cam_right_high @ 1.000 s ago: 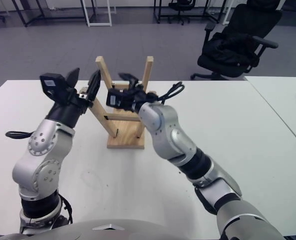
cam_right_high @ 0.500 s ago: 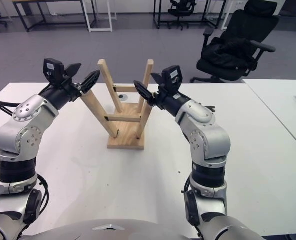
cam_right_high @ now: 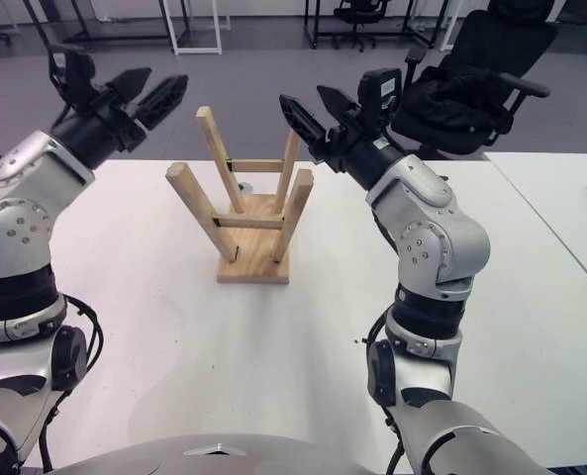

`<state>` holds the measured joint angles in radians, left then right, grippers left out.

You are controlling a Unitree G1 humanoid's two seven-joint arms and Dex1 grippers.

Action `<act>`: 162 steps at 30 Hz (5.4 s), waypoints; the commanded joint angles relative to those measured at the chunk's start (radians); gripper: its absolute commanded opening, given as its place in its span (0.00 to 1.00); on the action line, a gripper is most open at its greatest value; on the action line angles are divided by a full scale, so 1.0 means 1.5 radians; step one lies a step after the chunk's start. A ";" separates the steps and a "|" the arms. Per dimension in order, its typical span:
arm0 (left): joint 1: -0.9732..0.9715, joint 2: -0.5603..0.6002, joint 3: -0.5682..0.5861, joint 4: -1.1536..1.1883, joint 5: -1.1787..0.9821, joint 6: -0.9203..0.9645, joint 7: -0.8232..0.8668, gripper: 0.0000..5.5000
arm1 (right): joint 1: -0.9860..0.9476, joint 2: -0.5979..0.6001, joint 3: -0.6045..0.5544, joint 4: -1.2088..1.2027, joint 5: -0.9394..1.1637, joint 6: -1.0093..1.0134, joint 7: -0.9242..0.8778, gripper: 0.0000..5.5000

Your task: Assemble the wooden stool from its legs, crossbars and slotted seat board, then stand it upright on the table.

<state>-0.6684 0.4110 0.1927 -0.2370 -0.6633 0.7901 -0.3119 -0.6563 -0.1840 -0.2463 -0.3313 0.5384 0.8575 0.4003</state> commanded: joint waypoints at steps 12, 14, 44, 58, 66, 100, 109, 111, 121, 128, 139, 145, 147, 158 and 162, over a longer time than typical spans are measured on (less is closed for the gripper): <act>-0.051 -0.045 0.100 0.094 -0.094 -0.009 0.032 0.73 | -0.014 -0.042 -0.060 0.135 0.046 -0.053 -0.058 0.66; -0.056 -0.021 0.134 0.097 -0.100 -0.020 0.031 0.73 | 0.020 -0.114 0.043 0.180 -0.064 -0.100 -0.030 0.66; 0.293 -0.004 -0.188 0.331 0.355 -0.248 -0.087 0.73 | 0.116 -0.116 0.213 0.501 -0.161 -0.553 0.395 0.66; 0.574 0.078 -0.153 0.112 0.380 -0.343 -0.122 0.73 | 0.510 -0.176 0.239 0.258 -0.353 -0.475 0.140 0.66; 0.524 0.025 -0.217 -0.178 0.152 -0.037 -0.195 0.73 | 0.513 -0.167 0.271 -0.058 -0.196 -0.198 0.186 0.66; 0.448 0.351 -0.186 -0.143 0.147 -0.172 -0.536 0.59 | 0.361 -0.442 0.263 0.033 -0.123 -0.283 0.520 0.57; 0.422 0.345 -0.208 -0.118 0.159 -0.208 -0.553 0.31 | 0.353 -0.423 0.260 0.045 -0.124 -0.306 0.519 0.30; 0.428 0.360 -0.203 -0.109 0.167 -0.219 -0.570 0.30 | 0.348 -0.417 0.256 0.042 -0.113 -0.308 0.524 0.30; -0.106 0.508 -0.095 0.018 -0.820 0.145 -0.432 0.27 | -0.022 -0.698 0.091 0.023 0.871 0.118 0.472 0.30; -0.352 0.393 -0.223 0.490 -0.673 0.539 -0.524 0.24 | -0.414 -0.550 0.301 0.605 0.845 0.504 0.531 0.25; -0.089 0.349 -0.281 0.454 -0.651 0.549 -0.496 0.24 | -0.222 -0.559 0.654 0.556 0.956 0.504 0.503 0.24; -0.026 0.283 -0.209 0.425 -0.527 0.521 -0.398 0.38 | -0.027 -0.498 0.492 0.537 0.956 0.375 0.188 0.33; -0.029 0.277 -0.184 0.420 -0.504 0.525 -0.389 0.44 | 0.025 -0.484 0.430 0.521 0.956 0.347 0.107 0.40; 0.034 0.400 0.015 0.550 -0.317 0.327 -0.489 0.79 | 0.420 -0.439 -0.081 0.295 0.854 0.053 -0.067 0.66; 0.200 0.282 0.017 0.490 -0.055 -0.148 -0.361 0.86 | 0.411 -0.312 0.038 0.329 0.391 -0.286 -0.080 0.66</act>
<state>-0.5197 0.9812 0.2344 0.5645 -1.0384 1.0626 -1.0371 -0.0058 -0.7690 -0.3189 0.0794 1.5736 0.7663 0.3187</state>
